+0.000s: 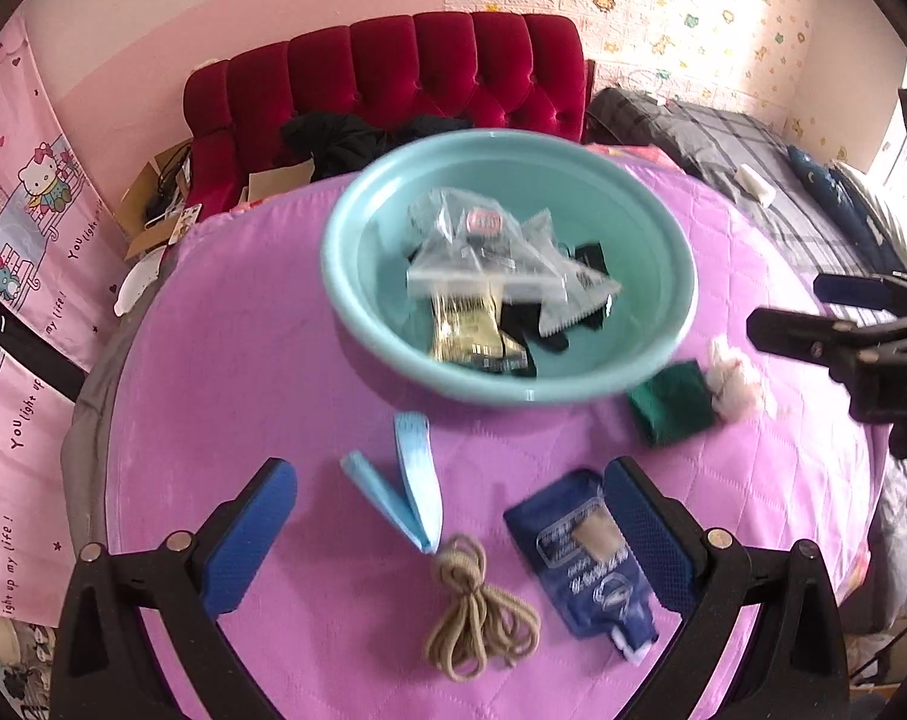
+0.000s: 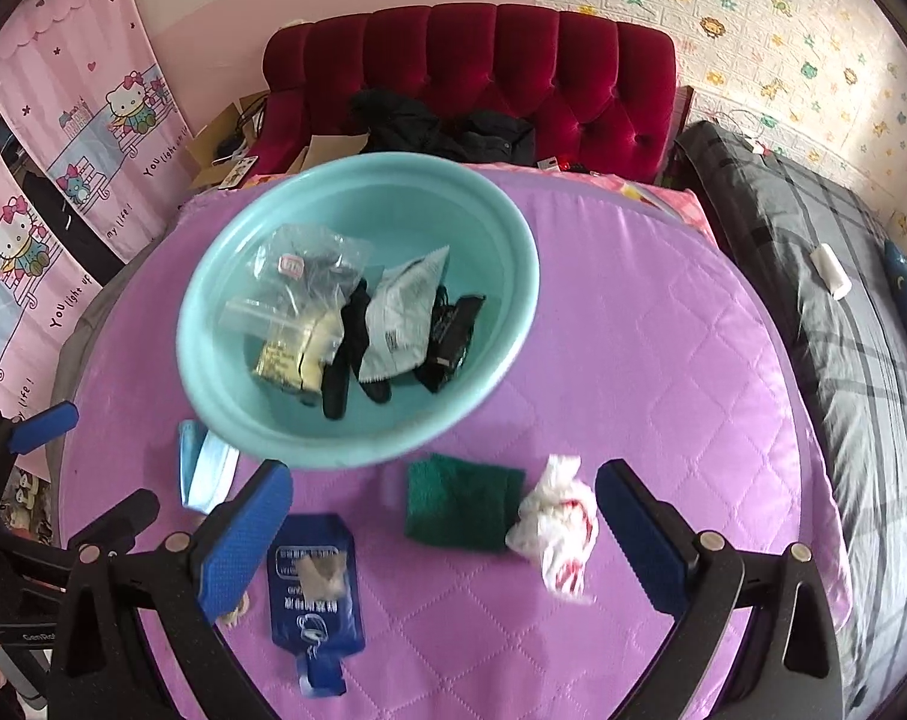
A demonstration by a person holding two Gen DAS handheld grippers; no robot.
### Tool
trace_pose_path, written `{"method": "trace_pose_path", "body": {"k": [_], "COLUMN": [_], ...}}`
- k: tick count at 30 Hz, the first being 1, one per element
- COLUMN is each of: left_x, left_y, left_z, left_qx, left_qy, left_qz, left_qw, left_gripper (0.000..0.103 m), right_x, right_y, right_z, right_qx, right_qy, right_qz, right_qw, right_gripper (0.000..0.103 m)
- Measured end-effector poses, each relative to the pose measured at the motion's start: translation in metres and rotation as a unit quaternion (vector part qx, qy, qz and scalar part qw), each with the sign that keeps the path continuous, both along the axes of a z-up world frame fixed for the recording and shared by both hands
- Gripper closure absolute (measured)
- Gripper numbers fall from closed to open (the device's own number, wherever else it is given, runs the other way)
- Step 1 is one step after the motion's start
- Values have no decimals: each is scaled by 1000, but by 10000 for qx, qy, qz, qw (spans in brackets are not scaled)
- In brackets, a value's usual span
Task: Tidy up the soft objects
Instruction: 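Grasp the beige rope with the left gripper while the right gripper grasps the beige item on the blue pouch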
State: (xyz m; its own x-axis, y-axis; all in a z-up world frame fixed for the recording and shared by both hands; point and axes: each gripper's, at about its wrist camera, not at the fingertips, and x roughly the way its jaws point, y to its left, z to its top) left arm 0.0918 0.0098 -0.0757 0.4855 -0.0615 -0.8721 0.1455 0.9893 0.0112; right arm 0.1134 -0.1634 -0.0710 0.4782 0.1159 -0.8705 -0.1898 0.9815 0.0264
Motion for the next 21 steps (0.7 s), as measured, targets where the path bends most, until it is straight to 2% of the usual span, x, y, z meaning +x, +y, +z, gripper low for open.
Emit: {"method": "trace_pose_path", "body": {"k": [10, 21], "left_x": [-42, -67], "left_y": [8, 6], "left_z": [-34, -74], "left_qx": [52, -218], "left_qy": [103, 515], "left_qz": [100, 170], "left_qw": [9999, 9983], "left_gripper": [0, 0], "right_x": [-38, -62], "right_y": [-8, -6], "right_z": [-20, -50], "right_qx": [-4, 97], "right_qy": [-105, -42], "right_qz": [-60, -135], "right_qw": [9999, 9999], "right_gripper": [0, 0]}}
